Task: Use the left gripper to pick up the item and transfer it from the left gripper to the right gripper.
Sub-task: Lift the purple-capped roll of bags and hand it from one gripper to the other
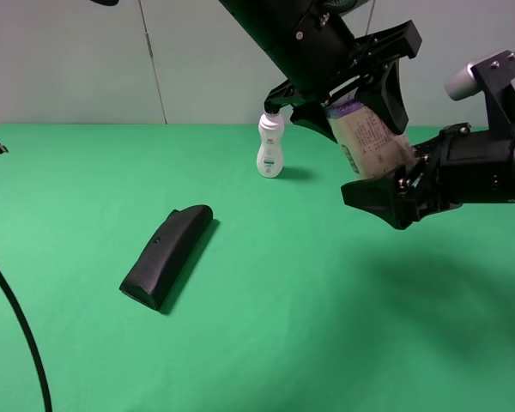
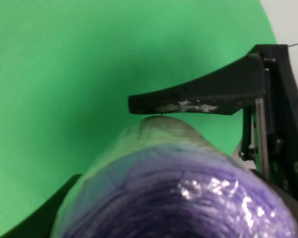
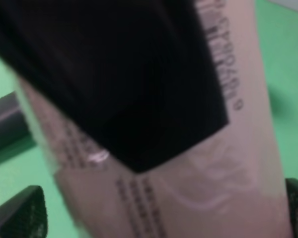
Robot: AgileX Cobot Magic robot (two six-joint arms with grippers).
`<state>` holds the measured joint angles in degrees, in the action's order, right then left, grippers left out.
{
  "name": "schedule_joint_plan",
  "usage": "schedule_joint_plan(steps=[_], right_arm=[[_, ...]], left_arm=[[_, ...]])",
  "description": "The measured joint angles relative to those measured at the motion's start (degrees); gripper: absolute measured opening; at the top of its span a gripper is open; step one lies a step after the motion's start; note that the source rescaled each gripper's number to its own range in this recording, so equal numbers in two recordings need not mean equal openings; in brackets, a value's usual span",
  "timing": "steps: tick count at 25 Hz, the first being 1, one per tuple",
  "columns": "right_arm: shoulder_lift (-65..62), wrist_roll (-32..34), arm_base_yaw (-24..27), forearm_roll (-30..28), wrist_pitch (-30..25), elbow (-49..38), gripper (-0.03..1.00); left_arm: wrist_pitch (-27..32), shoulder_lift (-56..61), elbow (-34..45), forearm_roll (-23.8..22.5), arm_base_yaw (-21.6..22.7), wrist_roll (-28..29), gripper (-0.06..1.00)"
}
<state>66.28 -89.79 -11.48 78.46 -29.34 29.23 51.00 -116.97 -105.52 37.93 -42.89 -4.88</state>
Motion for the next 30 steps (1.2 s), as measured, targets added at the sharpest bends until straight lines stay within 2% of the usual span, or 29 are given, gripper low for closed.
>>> schedule_joint_plan(steps=[4, 12, 13, 16, 17, 18, 19, 30], right_arm=[[0.2, -2.1, 0.0, 3.0, 0.0, 0.0, 1.0], [0.2, -2.6, 0.0, 4.5, 0.1, 0.0, 1.0], [0.2, -2.6, 0.0, 4.7, 0.1, 0.0, 0.97], [0.2, -3.2, 0.0, 5.1, 0.1, 0.0, 0.61], [0.2, -3.4, 0.0, 5.1, 0.3, 0.0, 0.44], [0.3, -3.7, 0.0, 5.1, 0.4, 0.0, 0.23], [0.3, -4.1, 0.0, 5.1, 0.4, 0.0, 0.18], [0.4, -5.6, 0.0, 5.1, 0.5, 0.0, 0.18]], left_arm=[[0.0, 0.0, 0.0, 0.0, 0.0, -0.1, 0.0], [0.0, 0.0, 0.0, 0.0, 0.0, -0.2, 0.0], [0.0, 0.0, 0.0, 0.0, 0.0, -0.2, 0.0], [0.0, 0.0, 0.0, 0.0, 0.0, -0.2, 0.0], [0.1, 0.0, 0.0, 0.0, 0.0, -0.2, 0.0], [0.3, 0.0, 0.0, 0.0, 0.0, -0.2, 0.0], [0.2, 0.0, 0.0, 0.0, 0.0, -0.2, 0.0], [0.1, 0.0, 0.0, 0.0, 0.0, -0.2, 0.0]])
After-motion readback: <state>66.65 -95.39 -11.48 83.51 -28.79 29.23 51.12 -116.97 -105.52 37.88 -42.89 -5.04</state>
